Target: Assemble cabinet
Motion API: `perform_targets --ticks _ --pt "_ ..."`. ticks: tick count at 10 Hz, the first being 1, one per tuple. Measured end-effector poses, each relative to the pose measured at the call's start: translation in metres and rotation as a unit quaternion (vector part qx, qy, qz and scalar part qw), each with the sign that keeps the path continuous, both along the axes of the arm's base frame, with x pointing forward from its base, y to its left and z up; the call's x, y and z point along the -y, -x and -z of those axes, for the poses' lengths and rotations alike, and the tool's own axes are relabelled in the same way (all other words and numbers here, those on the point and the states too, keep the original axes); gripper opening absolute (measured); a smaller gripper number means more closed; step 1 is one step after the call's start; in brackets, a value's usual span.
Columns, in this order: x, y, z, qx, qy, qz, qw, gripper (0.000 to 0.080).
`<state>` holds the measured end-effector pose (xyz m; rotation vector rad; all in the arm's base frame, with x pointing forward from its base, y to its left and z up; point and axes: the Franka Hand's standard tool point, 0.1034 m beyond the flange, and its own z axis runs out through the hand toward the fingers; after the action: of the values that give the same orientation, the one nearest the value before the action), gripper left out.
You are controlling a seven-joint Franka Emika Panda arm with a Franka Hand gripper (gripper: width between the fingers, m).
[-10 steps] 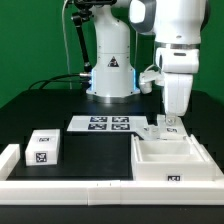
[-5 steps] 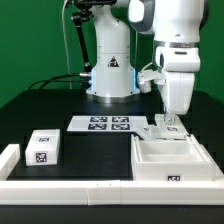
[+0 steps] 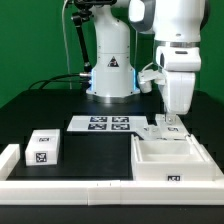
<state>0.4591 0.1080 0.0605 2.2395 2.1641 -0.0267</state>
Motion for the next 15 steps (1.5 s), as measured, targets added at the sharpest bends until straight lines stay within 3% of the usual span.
perform_targets --ticks 15 --pt "0.0026 -0.0071 -0.0003 0.001 0.001 0.004 1.000 0.0068"
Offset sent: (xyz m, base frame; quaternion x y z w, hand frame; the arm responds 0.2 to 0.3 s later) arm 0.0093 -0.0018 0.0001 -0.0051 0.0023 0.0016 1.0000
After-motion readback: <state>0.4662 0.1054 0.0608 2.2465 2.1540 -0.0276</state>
